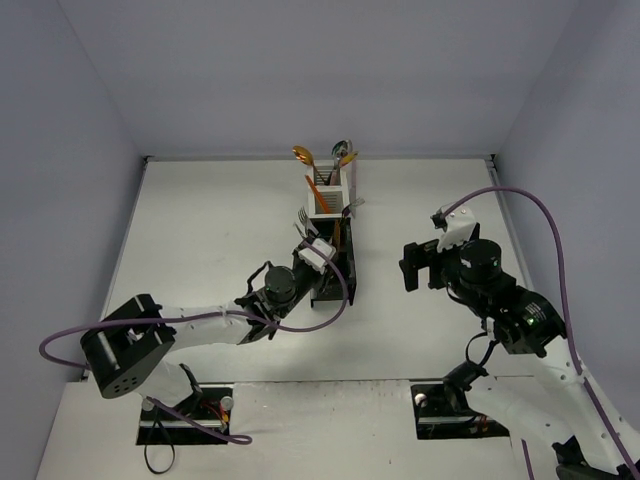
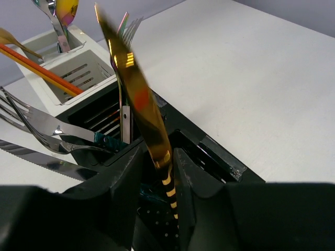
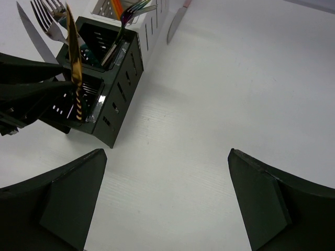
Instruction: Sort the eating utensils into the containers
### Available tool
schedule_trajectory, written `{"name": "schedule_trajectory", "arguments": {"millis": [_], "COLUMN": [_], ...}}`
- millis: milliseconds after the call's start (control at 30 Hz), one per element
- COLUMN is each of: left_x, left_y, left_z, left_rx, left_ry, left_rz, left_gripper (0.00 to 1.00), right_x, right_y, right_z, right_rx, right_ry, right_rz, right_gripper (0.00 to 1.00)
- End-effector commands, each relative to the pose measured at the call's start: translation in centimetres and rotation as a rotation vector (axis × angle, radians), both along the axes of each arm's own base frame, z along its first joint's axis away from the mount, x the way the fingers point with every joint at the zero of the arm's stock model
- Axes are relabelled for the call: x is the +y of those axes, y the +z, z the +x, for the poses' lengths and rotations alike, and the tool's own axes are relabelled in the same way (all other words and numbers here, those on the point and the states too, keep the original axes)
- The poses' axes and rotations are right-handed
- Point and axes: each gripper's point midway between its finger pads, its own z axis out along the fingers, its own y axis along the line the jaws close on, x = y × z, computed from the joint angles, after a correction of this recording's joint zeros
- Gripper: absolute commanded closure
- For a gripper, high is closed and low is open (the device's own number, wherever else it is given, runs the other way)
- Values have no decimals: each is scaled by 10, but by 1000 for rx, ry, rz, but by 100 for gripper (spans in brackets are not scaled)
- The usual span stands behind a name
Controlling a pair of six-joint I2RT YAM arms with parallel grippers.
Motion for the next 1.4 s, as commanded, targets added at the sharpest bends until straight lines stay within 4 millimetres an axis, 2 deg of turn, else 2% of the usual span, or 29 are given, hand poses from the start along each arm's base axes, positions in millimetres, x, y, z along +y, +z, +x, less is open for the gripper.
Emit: {"name": "schedule_trajectory", "arguments": {"millis": [0, 200, 300, 333, 400, 433, 500, 567, 600, 633, 667, 733, 867, 900, 967, 1100, 1167, 1267, 1367], "left_x": [-4, 0, 8, 11, 26, 32, 49, 61, 74, 96, 103, 130, 177, 185, 201, 217, 228, 233, 235], "left_y": [63, 67, 82, 89, 93, 99, 112, 131, 127, 117, 113, 106, 88, 77, 58, 33, 17, -5, -16], "left_z": [-4, -6, -5, -5, -2, -1, -1, 1, 5, 9, 5, 8, 7, 5, -1, -16, -21, -32, -39], "left_rx": [-107, -103, -85, -77, -13, 7, 67, 89, 149, 241, 317, 442, 533, 562, 620, 706, 740, 800, 828], "left_ry": [-22, -18, 17, 32, 106, 134, 206, 246, 289, 357, 366, 433, 543, 559, 583, 571, 595, 594, 595], "left_rz": [-152, -148, -152, -156, -135, -136, -139, -192, -183, -160, -163, -182, -149, -132, -120, -129, -123, -104, -96], "left_gripper": [65, 52, 46, 45, 40, 38, 35, 34, 34, 33, 33, 33, 33, 33, 33, 33, 33, 33, 33], "right_x": [5, 8, 8, 6, 3, 3, -3, 1, 0, 1, 3, 13, 29, 34, 40, 50, 56, 62, 68], "right_y": [23, 21, 18, 24, 24, 17, 24, 18, 10, 9, 7, 3, -9, -14, -36, -53, -76, -87, -104], "right_z": [14, 27, 42, 48, 64, 77, 101, 121, 136, 159, 174, 203, 257, 270, 290, 324, 342, 361, 376], "right_rx": [-46, -21, 2, -7, 15, 47, 78, 118, 147, 165, 178, 204, 222, 224, 246, 216, 213, 171, 147], "right_ry": [-33, -64, -115, -137, -182, -200, -225, -231, -258, -284, -291, -267, -202, -185, -165, -115, -87, -69, -55], "right_rz": [37, 12, -19, -19, -23, -33, 38, 61, 63, 74, 88, 127, 144, 140, 114, 81, 75, 84, 90], "right_gripper": [0, 0, 0, 0, 0, 0, 0, 1, 1, 1, 1, 3, 10, 12, 15, 19, 22, 25, 28]}}
